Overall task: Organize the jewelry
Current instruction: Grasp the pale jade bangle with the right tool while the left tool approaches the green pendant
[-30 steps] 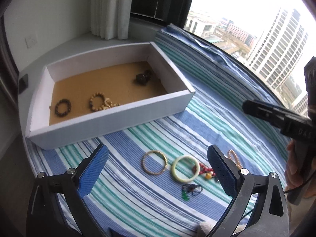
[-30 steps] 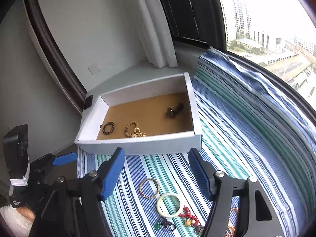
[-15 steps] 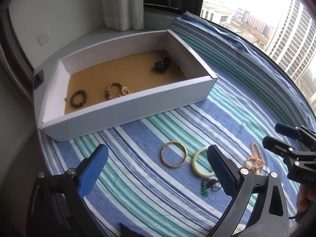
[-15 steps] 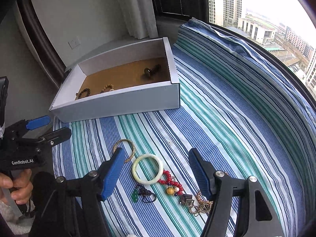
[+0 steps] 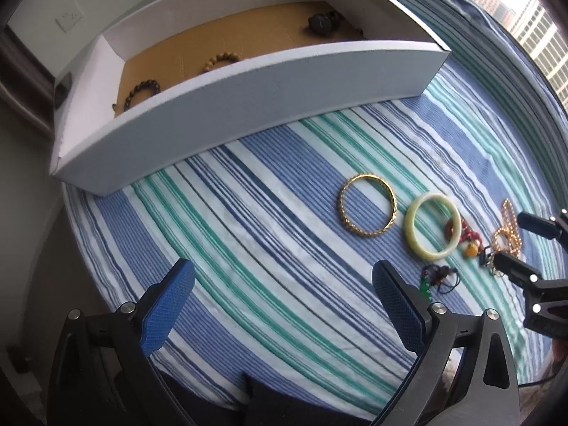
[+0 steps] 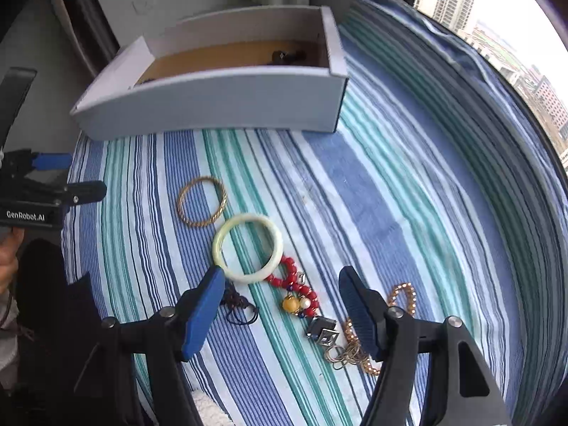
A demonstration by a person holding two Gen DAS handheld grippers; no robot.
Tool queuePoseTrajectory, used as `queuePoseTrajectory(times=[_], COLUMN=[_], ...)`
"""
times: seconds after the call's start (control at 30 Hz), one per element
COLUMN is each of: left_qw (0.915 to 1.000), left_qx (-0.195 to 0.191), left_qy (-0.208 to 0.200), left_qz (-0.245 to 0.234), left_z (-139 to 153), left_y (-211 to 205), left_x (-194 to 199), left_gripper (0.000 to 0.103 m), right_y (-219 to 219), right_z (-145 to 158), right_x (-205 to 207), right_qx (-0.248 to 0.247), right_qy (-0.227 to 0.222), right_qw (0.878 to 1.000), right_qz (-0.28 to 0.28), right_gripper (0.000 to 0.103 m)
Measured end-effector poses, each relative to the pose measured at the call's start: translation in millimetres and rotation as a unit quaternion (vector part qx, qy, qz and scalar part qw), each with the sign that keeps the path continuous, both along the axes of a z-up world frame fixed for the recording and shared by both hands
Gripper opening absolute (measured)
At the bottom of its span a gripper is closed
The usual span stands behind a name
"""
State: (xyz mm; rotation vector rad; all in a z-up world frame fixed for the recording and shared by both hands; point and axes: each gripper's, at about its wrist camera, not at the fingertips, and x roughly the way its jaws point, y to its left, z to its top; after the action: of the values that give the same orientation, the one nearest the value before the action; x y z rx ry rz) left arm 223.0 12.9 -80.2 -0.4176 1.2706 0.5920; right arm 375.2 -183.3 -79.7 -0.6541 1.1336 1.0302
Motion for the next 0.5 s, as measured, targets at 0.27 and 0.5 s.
queuePoseTrajectory(times=[0.27,0.5], left_qw=[0.9996,0.9997], left_qx=[-0.024,-0.024], left_qy=[-0.004,-0.004], left_qz=[-0.013,0.000], left_z=[-17,-21], left_y=[-7,-2], left_x=[17,12], left_gripper=[0.100,0.100], right_y=[28,44], right_z=[-33,-58], right_x=[-1,10], right_qx=[-0.023,-0.044], right_qy=[0.011,0.009], right_qw=[0.999,0.999], right_qz=[0.033,0.022], right_gripper=[0.068,0.068])
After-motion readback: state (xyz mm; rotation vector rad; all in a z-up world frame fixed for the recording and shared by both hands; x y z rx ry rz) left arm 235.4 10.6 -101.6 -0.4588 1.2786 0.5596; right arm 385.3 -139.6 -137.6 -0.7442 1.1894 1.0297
